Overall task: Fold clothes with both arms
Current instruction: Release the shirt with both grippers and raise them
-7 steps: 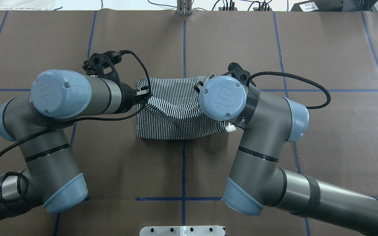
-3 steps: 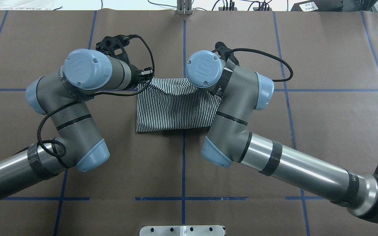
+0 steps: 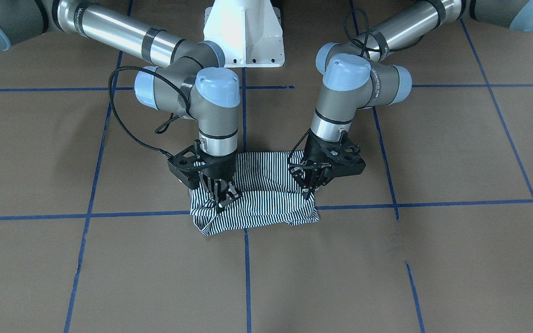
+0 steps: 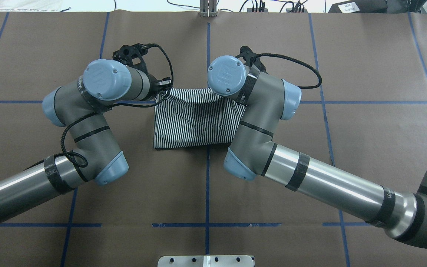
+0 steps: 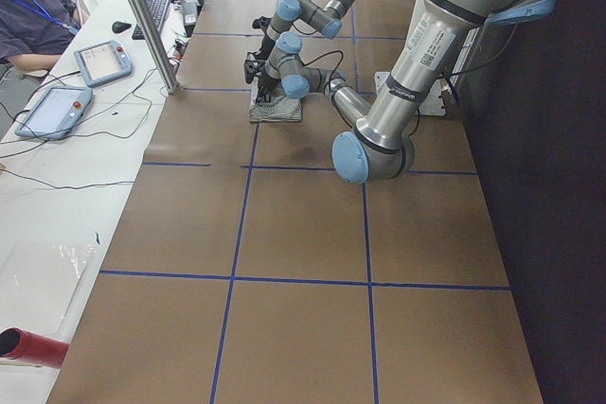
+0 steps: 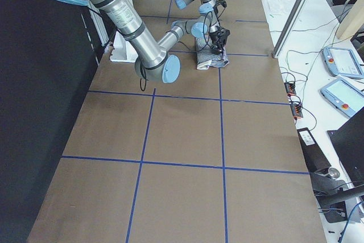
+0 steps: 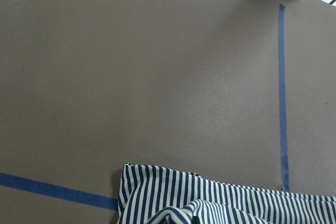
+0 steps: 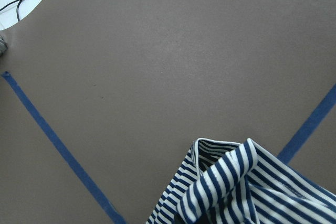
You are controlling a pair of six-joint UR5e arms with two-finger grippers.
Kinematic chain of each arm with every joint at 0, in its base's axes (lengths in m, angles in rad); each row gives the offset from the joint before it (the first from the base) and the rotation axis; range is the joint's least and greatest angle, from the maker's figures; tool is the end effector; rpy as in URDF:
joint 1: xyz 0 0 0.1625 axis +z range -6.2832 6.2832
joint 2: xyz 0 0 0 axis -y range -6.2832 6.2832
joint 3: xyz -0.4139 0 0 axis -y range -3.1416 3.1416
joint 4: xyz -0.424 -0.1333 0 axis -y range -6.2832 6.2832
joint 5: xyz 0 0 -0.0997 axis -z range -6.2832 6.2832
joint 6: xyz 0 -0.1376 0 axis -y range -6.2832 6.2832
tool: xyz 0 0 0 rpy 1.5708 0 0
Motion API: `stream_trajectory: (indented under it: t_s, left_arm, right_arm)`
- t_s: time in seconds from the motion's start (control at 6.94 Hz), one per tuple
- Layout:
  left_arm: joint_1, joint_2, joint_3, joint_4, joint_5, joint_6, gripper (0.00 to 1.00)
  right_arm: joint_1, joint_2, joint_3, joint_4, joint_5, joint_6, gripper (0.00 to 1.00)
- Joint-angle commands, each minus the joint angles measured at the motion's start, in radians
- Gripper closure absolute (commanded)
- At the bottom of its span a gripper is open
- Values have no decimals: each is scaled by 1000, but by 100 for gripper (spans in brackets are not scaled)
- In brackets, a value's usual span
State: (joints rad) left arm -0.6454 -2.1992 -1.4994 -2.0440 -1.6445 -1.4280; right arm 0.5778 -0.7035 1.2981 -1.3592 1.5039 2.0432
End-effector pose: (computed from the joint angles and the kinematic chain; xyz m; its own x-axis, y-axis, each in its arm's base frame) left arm 0.5428 -0.5629 0.2583 0.4851 -0.1876 -0.8541 0.4854 0.8702 0.0845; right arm -0.6216 -0.5754 0.2158 0.2500 0.7050 0.6637 -0.7851 0.5487 -0.2872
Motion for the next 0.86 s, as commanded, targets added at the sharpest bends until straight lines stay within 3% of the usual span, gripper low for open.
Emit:
stream_trajectory:
  t_s: [0.0, 0.14, 0.29, 0.43, 0.72]
  left_arm:
    - [1, 2, 11, -5, 0, 1, 100]
    - [1, 7, 11, -5, 0, 11, 71]
    - [-2, 13, 5, -11, 0, 140, 1]
    - [-26, 15, 4, -34, -6, 215, 0]
    - [-121, 57, 1, -60, -189, 407, 0]
  right_arm:
    - [1, 2, -29, 23, -2, -8, 100]
    - [1, 1, -29, 23, -2, -40, 99]
    - [1, 5, -28, 23, -4, -139, 1]
    - [13, 15, -16, 15, 4, -167, 0]
    - [10, 39, 1, 15, 39, -309, 0]
